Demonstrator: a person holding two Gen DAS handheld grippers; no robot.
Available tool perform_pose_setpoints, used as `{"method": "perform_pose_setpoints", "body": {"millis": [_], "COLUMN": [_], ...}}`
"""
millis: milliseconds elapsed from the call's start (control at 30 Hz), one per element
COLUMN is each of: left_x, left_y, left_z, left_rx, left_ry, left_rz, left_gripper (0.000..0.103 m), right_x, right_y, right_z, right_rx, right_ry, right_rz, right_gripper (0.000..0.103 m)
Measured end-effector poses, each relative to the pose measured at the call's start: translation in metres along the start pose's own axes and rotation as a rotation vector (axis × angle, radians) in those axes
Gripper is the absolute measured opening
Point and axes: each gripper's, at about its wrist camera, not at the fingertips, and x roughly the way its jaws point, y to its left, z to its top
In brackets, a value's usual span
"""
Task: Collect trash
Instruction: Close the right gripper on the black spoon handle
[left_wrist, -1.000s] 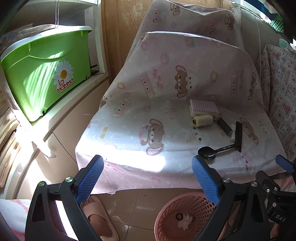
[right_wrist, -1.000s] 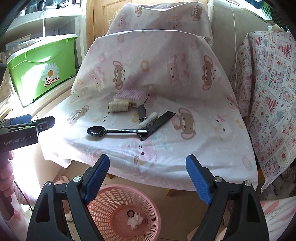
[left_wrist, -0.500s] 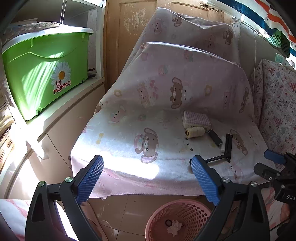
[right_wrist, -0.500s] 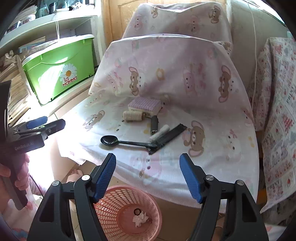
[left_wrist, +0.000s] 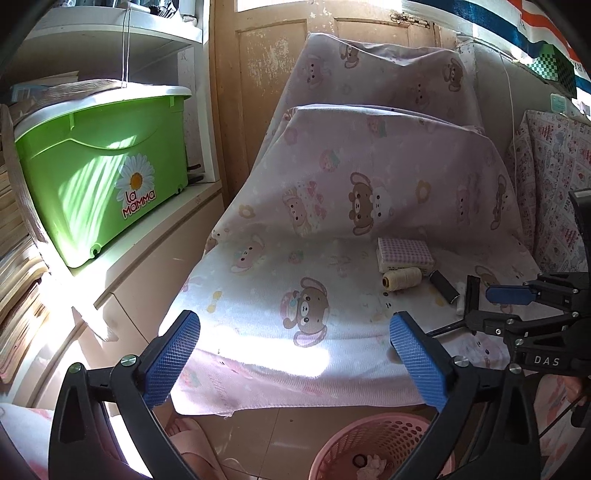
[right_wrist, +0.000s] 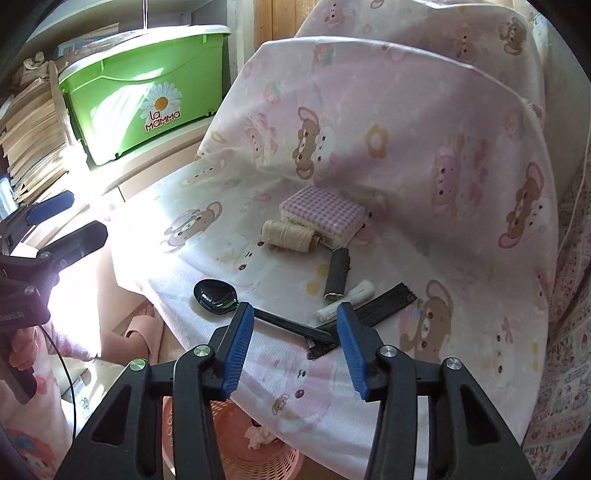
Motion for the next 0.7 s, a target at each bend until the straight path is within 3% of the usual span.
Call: {"method": "perform_pose_setpoints", "body": {"millis": [233, 400, 533, 633, 667, 700], "left_x": [0.012, 0.014, 0.009, 0.001, -0.002, -0.005], "left_y": [0.002, -0.003, -0.013, -0.021, -0.024, -0.026], "left_z": [0.003, 0.003, 0.004, 0.003, 0.003, 0.003], "left_rx": [-0.006, 0.03, 0.083, 0.128, 0.138, 0.146], "left_ry": [0.013, -0.005, -0.029, -0.057, -0.069, -0.075], "left_rz": [0.026, 0.047, 0.057, 0.05, 0.044, 0.043], "left_gripper": [0.102, 0.102, 0.102, 0.102, 0.102, 0.102], "right_x": [0.03, 0.049, 0.051, 0.048, 0.048, 0.048], "right_y": [0.012, 0.003, 0.016, 0.022, 0.022, 0.02], "right_z": [0.01, 0.013, 0.007, 0.004, 0.004, 0.003], "right_rx": [-0.121, -0.066, -0.166, -0.19, -0.181, -0.167], "right_ry": [0.059, 0.111, 0.136, 0.15, 0.151, 0.147], "right_rz": [0.132, 0.164, 0.14, 0.137, 0.139, 0.133], "right_gripper": [0.046, 0.041, 0.04, 0.034, 0.029, 0.019]}}
